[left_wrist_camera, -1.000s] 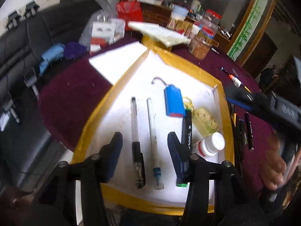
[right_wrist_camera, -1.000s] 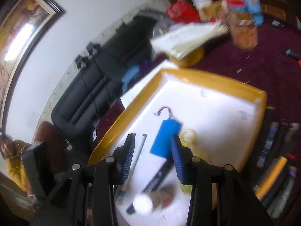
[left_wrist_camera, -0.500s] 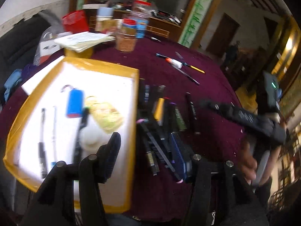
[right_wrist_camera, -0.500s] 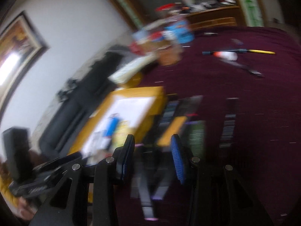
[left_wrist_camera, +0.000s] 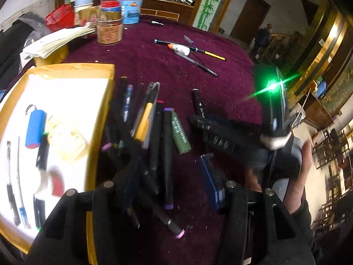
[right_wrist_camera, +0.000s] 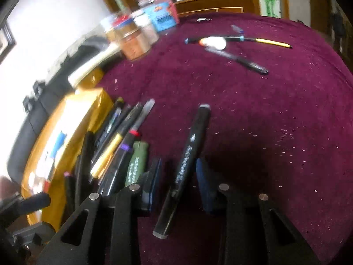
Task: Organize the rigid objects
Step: 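Grasp black marker with right gripper while left gripper grasps green battery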
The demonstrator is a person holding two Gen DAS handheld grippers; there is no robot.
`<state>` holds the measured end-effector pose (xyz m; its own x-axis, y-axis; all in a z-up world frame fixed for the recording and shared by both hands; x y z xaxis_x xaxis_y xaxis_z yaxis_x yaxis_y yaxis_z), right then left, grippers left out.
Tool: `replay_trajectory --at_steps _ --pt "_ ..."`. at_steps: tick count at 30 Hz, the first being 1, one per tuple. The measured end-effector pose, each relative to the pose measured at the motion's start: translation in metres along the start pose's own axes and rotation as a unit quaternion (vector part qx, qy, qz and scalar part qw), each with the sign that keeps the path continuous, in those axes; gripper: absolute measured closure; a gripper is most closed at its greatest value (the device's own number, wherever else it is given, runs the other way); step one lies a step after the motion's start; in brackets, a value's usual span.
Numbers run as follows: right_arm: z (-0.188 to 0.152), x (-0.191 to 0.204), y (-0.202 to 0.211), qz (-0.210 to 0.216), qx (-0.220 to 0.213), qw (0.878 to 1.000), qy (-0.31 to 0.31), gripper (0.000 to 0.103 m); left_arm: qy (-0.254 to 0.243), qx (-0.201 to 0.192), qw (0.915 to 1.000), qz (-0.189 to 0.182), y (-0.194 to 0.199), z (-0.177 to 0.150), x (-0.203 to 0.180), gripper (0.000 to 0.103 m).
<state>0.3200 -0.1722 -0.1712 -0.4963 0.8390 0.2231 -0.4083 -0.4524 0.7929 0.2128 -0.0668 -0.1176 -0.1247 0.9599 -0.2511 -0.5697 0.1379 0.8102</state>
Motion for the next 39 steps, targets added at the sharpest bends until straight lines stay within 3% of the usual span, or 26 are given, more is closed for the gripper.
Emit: replay_trajectory --at_steps 2,5,10,14,18,24,27,29,39 --pt "-0.001 0.004 0.0 -0.027 0.0 0.999 0.022 0.085 -0.002 0.007 1.0 -0.002 -0.008 0.006 -0.005 0.051" --pt "-0.004 -0.011 0.01 -0.013 0.005 1.0 -0.005 0.091 -0.007 0.015 0.9999 -0.004 -0.017 0.01 -0.013 0.051" --pt "-0.006 -0.047 0.02 0.0 -0.001 0.996 -0.09 0.091 -0.012 0.031 0.9995 -0.001 -0.035 0.02 -0.028 0.052" --pt "-0.008 -0.065 0.029 0.012 -0.012 0.991 -0.133 0.091 -0.03 0.042 0.9986 0.012 -0.054 0.026 -0.039 0.06" --pt "-0.008 -0.069 0.029 0.011 -0.008 0.99 -0.143 0.091 -0.027 0.075 0.9955 0.051 -0.084 0.029 -0.035 0.072" --pt "-0.011 -0.066 0.032 0.002 -0.01 0.991 -0.134 0.091 -0.062 0.072 0.9906 0.098 -0.093 0.021 -0.043 0.082" --pt "-0.012 -0.067 0.03 0.006 -0.007 0.99 -0.139 0.091 -0.061 0.078 0.9926 0.07 -0.084 0.005 -0.044 0.084" --pt "-0.013 -0.065 0.03 0.007 -0.006 0.99 -0.138 0.091 -0.076 0.07 0.9918 0.074 -0.081 -0.002 -0.046 0.083" --pt "-0.012 -0.061 0.028 0.001 -0.007 0.993 -0.12 0.091 -0.071 0.053 0.9944 0.057 -0.087 0.01 -0.041 0.083"
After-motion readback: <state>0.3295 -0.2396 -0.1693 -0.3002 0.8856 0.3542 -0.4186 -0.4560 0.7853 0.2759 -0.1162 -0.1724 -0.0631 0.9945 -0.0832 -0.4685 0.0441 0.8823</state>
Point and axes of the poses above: each gripper's, at about its wrist camera, not at the fingertips, and y roughly against the way its jaws point, x to its left, z to its top, the point moved 3 cm from there along -y, roughly the way its jaws point, and after that the axes turned 2 degrees about y, right-handed, at the moved point
